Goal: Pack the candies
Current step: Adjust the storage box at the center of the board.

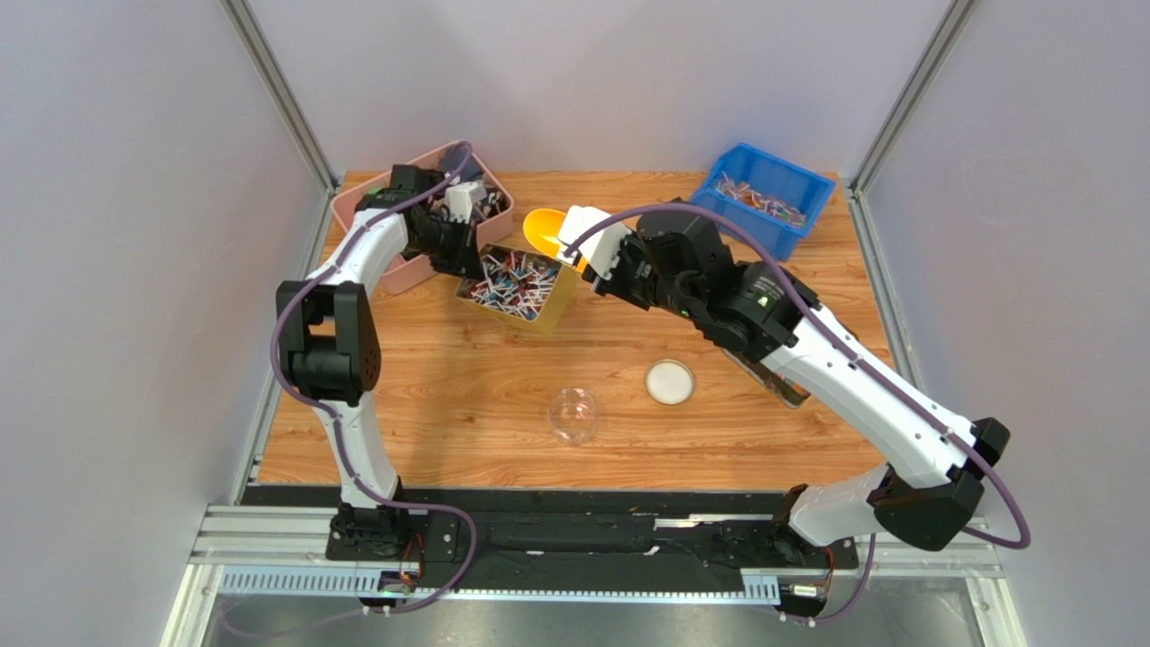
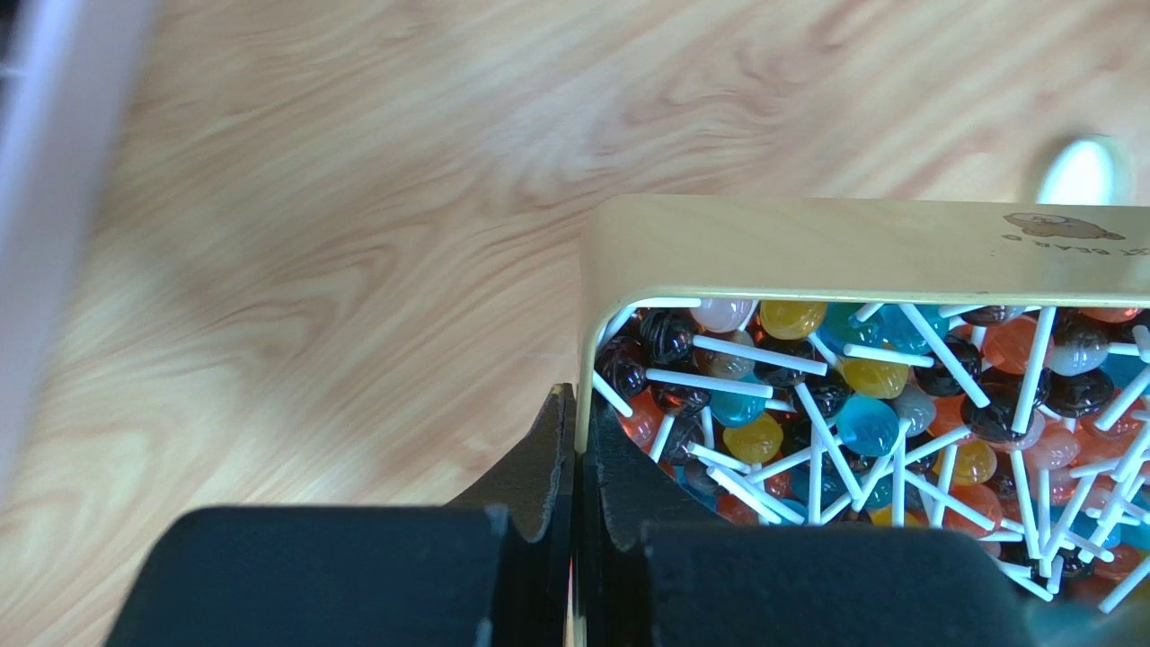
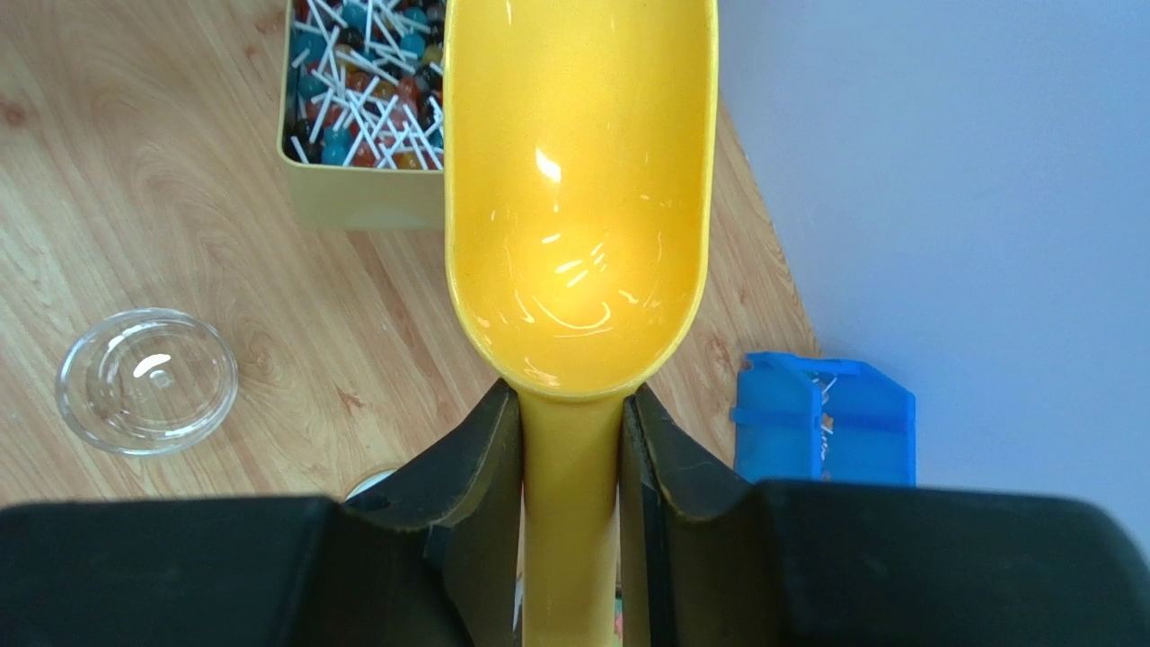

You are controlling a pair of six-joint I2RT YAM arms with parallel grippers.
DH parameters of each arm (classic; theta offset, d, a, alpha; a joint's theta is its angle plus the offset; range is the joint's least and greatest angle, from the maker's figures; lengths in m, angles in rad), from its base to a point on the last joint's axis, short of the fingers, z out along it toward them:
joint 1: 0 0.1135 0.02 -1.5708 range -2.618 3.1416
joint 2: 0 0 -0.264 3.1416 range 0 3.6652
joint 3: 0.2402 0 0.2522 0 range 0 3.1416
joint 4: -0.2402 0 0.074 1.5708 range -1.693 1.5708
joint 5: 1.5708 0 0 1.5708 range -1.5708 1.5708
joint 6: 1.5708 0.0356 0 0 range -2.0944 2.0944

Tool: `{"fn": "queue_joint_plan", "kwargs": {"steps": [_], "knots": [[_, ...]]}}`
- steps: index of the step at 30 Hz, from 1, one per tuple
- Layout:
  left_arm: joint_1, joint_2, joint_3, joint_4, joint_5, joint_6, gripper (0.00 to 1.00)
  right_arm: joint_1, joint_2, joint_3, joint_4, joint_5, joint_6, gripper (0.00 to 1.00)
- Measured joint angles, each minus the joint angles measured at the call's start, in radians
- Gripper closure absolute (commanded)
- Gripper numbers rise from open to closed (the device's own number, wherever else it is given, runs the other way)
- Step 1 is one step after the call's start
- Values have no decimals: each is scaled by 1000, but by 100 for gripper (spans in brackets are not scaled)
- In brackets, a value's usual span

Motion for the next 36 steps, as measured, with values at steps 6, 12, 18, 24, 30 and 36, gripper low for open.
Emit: {"fn": "queue_joint_plan", "kwargs": {"steps": [6,12,18,24,30,36], "knots": [[3,62,4,-33,154,3,100,-1,-14,10,-23,-36,15,100],[4,69,2,-39,224,5,100,-1,10,8,-27,-17,27,100],[8,73,2,-53,317,7,100,-1,16,6,-20,-11,27,100],[7,105,3,-82,211,5,100,-1,22,-11,-16,-8,22,100],[13,111,8,-108,190,12,100,-1,23,-11,-12,-9,20,100],[16,196,93,-219,276,83,100,-1,35,-11,-11,-8,19,100]]}}
